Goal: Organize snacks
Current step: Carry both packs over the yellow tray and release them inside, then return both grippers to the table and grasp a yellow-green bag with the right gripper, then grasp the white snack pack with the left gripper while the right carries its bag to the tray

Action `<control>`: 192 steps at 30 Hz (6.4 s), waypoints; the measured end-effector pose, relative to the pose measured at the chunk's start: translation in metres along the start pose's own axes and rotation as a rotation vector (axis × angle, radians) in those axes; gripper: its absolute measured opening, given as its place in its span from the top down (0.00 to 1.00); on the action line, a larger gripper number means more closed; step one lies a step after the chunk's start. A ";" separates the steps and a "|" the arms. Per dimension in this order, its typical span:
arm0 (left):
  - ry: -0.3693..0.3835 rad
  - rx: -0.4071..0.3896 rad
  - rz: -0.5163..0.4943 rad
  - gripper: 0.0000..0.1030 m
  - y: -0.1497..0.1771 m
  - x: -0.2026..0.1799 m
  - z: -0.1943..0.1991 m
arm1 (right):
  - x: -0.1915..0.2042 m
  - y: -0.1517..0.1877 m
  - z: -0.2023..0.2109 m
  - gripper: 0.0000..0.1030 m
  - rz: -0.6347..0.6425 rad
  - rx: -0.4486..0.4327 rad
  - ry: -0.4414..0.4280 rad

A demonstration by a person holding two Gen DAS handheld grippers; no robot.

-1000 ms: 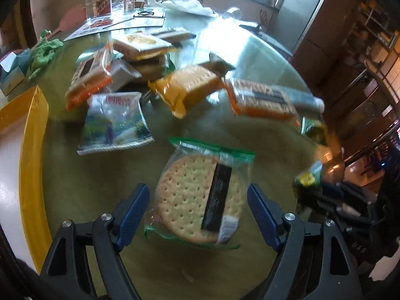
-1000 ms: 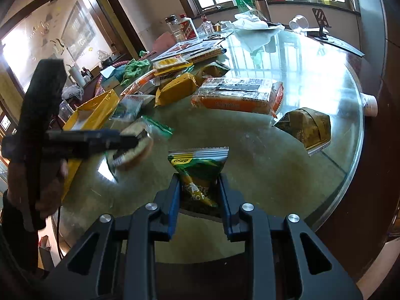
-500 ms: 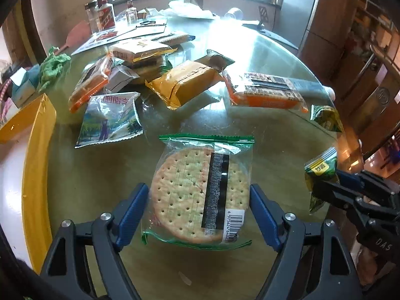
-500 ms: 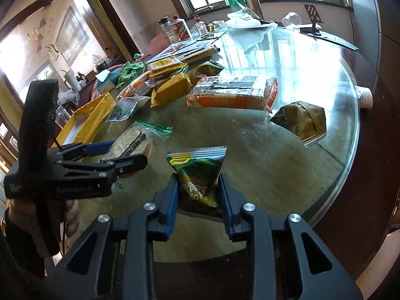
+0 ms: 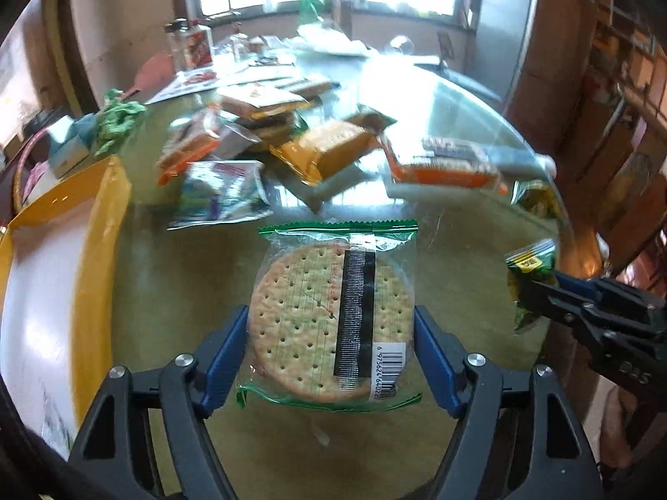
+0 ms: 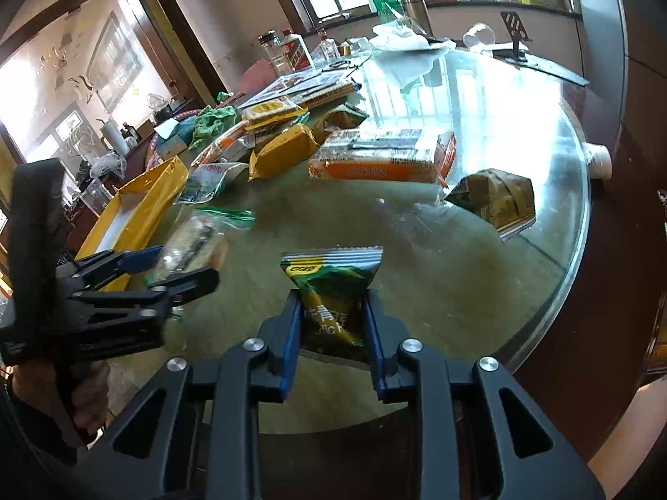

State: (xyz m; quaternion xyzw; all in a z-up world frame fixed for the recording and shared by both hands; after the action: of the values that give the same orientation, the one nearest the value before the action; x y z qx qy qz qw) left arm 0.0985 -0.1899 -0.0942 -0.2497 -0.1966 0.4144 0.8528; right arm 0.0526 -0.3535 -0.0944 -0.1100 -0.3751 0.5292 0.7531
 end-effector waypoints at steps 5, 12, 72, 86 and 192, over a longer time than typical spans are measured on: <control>0.014 -0.053 0.090 0.26 0.007 0.014 0.030 | 0.007 0.002 0.003 0.76 0.014 -0.004 -0.008; -0.020 -0.136 0.195 0.26 0.024 0.041 0.080 | 0.038 0.001 0.018 0.77 0.063 -0.039 -0.077; -0.098 -0.287 0.584 0.19 0.085 0.152 0.125 | 0.228 0.038 -0.039 0.27 0.312 0.194 -0.434; 0.023 -0.192 0.299 0.19 0.026 0.046 0.094 | 0.049 -0.020 0.018 0.29 0.101 0.001 -0.208; 0.025 -0.106 0.833 0.88 0.100 0.305 0.053 | 0.313 0.004 -0.147 0.69 0.386 0.200 -0.169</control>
State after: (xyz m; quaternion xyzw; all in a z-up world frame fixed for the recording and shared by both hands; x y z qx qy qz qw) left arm 0.1862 0.1223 -0.0717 -0.3564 -0.0895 0.7101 0.6006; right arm 0.1997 -0.0420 -0.0585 -0.0600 -0.3545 0.7052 0.6111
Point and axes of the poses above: each gripper's, at about its wrist camera, not at the fingertips, and z roughly against the way its jaws point, x to its left, y to its underside, the point moved 5 cm from there along -z, roughly the way its jaws point, and after that the axes turned 14 degrees about -z, right-handed, at the moved point
